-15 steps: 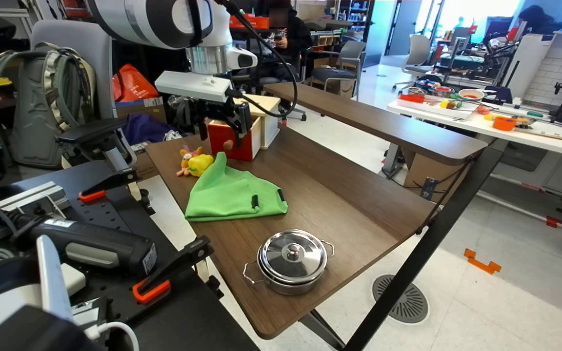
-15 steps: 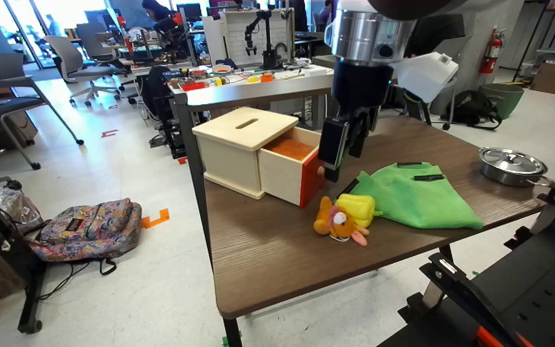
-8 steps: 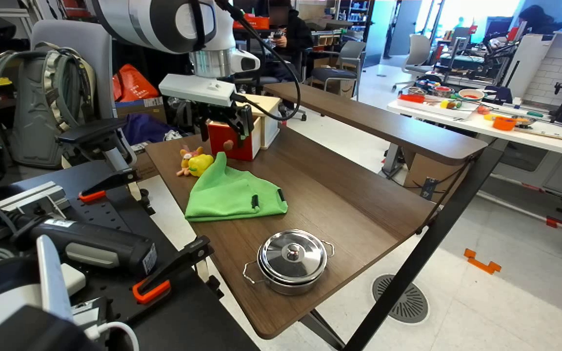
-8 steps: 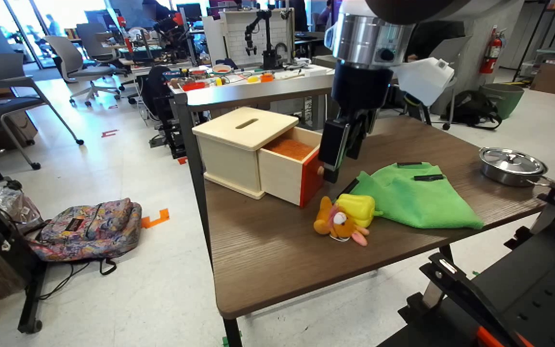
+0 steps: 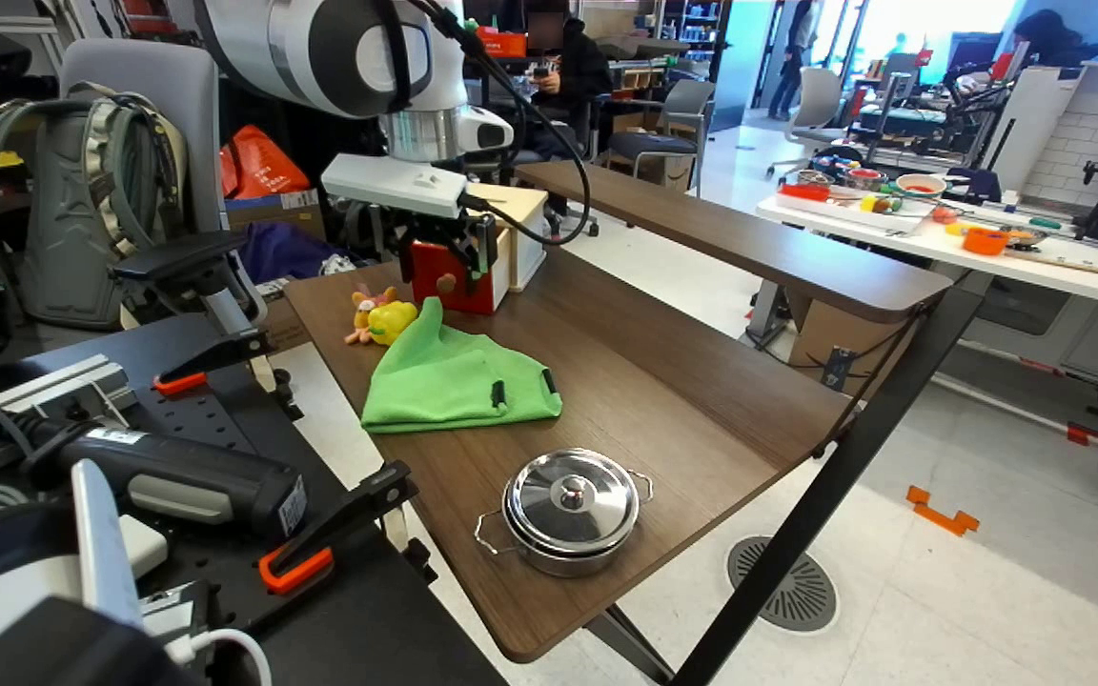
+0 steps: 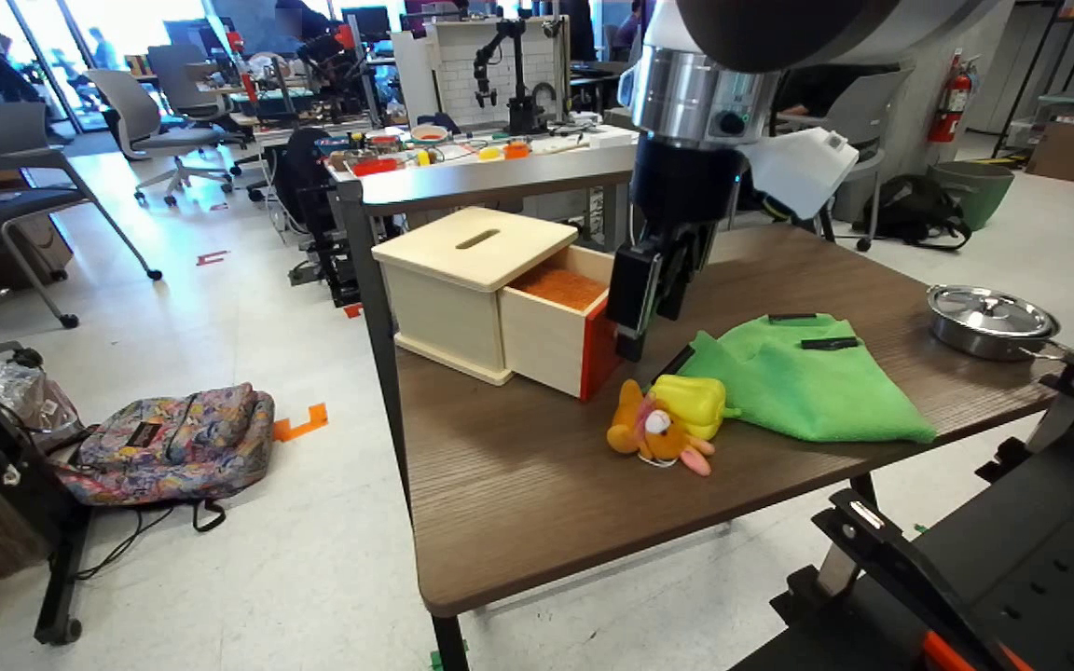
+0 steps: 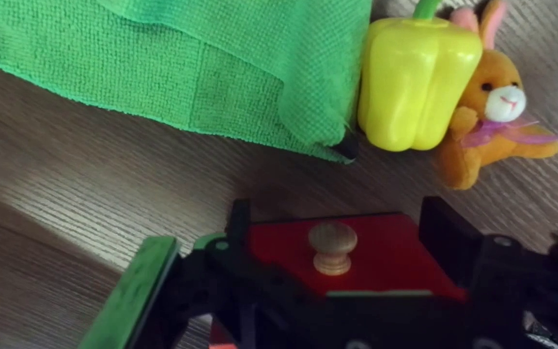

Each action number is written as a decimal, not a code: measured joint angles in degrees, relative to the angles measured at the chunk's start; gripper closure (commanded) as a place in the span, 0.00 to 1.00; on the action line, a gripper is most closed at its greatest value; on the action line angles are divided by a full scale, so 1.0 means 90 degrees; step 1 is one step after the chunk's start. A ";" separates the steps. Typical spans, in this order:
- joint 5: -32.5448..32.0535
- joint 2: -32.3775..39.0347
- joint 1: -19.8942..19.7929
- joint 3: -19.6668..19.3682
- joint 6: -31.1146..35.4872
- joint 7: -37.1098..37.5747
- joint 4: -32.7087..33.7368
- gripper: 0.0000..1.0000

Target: Close the orange drawer

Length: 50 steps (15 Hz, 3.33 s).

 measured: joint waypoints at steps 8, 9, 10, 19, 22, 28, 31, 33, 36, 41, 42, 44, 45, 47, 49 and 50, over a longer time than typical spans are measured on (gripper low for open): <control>0.0000 0.0171 0.0000 0.0010 0.0001 0.0000 0.0184 0.94; 0.0000 0.0171 0.0000 0.0013 0.0001 0.0000 0.0184 0.93; 0.0006 0.0171 -0.0003 0.0017 0.0001 0.0000 0.0184 0.93; 0.0151 0.0171 -0.0024 0.0151 0.0033 0.0047 0.0379 0.93; 0.0236 0.0172 -0.0024 0.0171 0.0033 0.0047 0.0424 0.93; 0.0258 0.0249 -0.0022 0.0185 0.0030 0.0048 0.0543 0.93; 0.0258 0.0325 -0.0005 0.0192 -0.0007 0.0061 0.0670 0.93; 0.0258 0.0402 0.0021 0.0192 -0.0016 0.0090 0.0793 0.93; 0.0257 0.0536 0.0065 0.0196 -0.0055 0.0137 0.1018 0.93; 0.0257 0.0764 0.0107 0.0223 -0.0178 0.0186 0.1417 0.93; 0.0257 0.0805 0.0118 0.0226 -0.0205 0.0194 0.1488 0.93; 0.0257 0.0879 0.0132 0.0227 -0.0282 0.0212 0.1627 0.93; 0.0258 0.0920 0.0147 0.0229 -0.0318 0.0232 0.1699 0.93; 0.0257 0.0980 0.0169 0.0230 -0.0356 0.0248 0.1818 0.48; 0.0259 0.0997 0.0173 0.0230 -0.0395 0.0264 0.1854 0.42; 0.0261 0.0996 0.0173 0.0230 -0.0392 0.0277 0.1918 0.34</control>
